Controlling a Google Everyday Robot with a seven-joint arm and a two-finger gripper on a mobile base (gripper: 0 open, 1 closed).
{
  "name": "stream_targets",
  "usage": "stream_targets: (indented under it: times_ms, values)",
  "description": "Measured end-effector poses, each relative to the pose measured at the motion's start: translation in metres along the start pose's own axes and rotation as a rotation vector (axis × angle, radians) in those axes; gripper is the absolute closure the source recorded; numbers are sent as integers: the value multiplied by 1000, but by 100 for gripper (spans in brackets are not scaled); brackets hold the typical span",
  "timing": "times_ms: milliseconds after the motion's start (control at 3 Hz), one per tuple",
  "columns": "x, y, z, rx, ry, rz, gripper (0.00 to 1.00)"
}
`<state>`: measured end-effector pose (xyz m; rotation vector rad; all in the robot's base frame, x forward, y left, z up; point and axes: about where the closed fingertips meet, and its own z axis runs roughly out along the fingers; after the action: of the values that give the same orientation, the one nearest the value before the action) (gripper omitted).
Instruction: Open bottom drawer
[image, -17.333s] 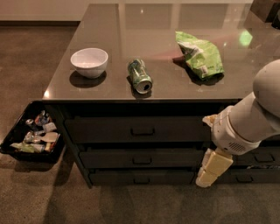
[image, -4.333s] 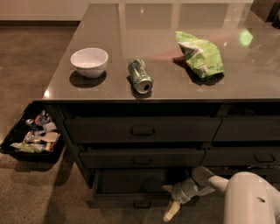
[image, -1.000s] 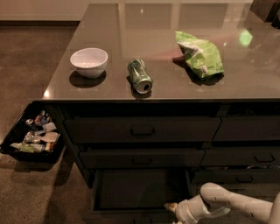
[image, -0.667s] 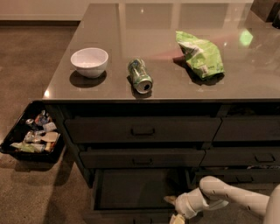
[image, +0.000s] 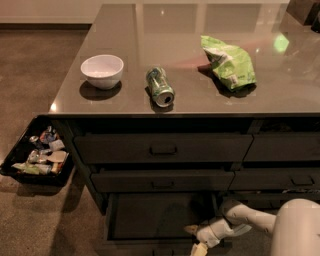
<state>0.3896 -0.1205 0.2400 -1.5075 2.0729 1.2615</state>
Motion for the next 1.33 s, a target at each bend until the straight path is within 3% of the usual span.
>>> stream_targets:
  times_ms: [333,667,1000,1333]
  values:
    - [17,6,17,-56,-15,45,0]
    - [31,26,22,-73,-24,103,0]
    - [30,25,21,-73,-24,103,0]
    - [35,57,20,-75,-38,144,0]
